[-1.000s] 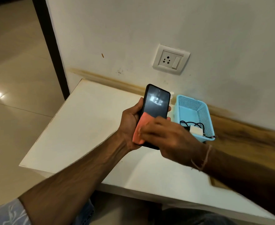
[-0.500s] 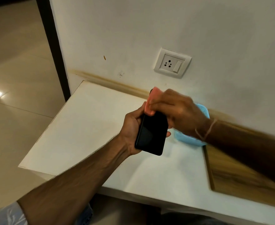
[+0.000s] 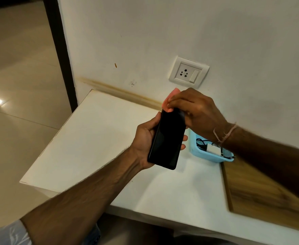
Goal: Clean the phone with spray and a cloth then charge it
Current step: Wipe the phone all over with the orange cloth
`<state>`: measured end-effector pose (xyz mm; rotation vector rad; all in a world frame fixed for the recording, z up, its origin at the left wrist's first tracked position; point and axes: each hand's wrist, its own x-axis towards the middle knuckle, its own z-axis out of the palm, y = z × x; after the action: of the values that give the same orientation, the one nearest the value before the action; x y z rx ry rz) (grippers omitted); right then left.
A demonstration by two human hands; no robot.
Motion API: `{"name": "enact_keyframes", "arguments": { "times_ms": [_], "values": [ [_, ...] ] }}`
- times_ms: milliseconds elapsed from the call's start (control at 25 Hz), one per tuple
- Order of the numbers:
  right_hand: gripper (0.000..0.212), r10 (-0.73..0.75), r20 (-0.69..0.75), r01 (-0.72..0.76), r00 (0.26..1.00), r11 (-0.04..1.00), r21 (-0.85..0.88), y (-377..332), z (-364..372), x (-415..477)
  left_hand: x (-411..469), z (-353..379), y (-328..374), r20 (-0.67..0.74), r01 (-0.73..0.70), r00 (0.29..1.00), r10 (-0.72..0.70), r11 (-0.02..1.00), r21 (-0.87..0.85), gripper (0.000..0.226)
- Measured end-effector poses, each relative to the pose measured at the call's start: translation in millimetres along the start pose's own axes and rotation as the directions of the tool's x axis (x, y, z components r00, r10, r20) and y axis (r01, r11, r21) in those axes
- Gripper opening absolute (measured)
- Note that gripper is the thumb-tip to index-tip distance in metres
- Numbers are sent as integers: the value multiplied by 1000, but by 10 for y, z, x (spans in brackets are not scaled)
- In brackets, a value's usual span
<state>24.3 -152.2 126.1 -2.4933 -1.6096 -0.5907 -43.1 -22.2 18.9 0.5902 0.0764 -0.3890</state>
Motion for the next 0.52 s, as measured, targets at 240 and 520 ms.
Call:
{"name": "enact_keyframes", "arguments": {
  "times_ms": [240,520],
  "values": [
    [20,-101,2,99,995,979,179,-806,287,-574,-41,-19,127,-31,-12,999,9,995,-95,66],
    [24,72,35,-75,997,993,88,-537,184,-482,1,-15,96,-83,-1,996,-10,991,-133,66]
  ]
}}
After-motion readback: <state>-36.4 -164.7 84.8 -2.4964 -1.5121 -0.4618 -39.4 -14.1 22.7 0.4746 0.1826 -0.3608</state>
